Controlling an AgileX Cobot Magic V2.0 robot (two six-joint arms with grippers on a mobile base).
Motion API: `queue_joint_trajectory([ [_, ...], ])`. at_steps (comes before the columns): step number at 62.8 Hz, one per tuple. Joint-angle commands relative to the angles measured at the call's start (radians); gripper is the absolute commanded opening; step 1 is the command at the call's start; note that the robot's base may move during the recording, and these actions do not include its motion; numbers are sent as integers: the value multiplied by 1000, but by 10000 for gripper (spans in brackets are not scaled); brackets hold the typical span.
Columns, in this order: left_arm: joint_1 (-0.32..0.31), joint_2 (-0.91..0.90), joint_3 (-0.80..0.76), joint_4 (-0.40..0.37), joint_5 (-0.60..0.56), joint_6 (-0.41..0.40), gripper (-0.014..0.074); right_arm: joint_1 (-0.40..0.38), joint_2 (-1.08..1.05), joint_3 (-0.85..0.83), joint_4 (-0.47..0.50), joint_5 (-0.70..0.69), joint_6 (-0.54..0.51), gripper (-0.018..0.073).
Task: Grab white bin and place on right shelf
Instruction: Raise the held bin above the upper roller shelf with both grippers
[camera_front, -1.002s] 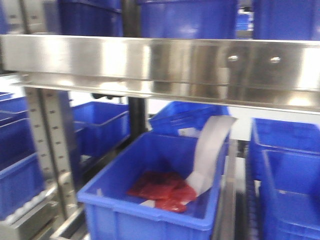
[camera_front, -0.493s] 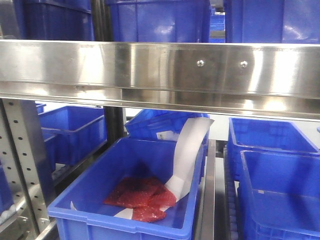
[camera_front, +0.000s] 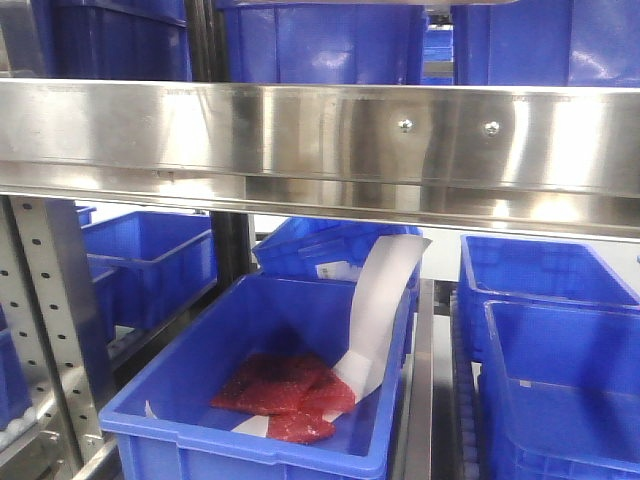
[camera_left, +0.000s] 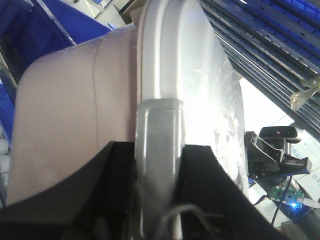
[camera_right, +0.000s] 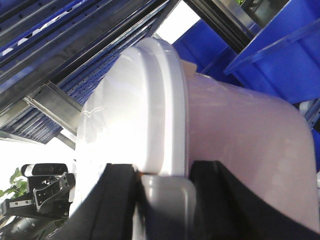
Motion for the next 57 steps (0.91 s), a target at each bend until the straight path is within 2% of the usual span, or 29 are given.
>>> queue_joint_trajectory([
  [1,-47,-50,-37,-64,206,25,-126,34,-44,-35,176,180,-9,57],
  [24,-47,-50,-37,-75,206,25,-126,34,-44,-35,176,180,-9,57],
  [37,-47,-50,-37,-132,203,25,-126,34,-44,-35,176,180,-9,57],
  [57,-47,-50,-37,-168,209,25,-126,34,-44,-35,176,174,-9,57],
])
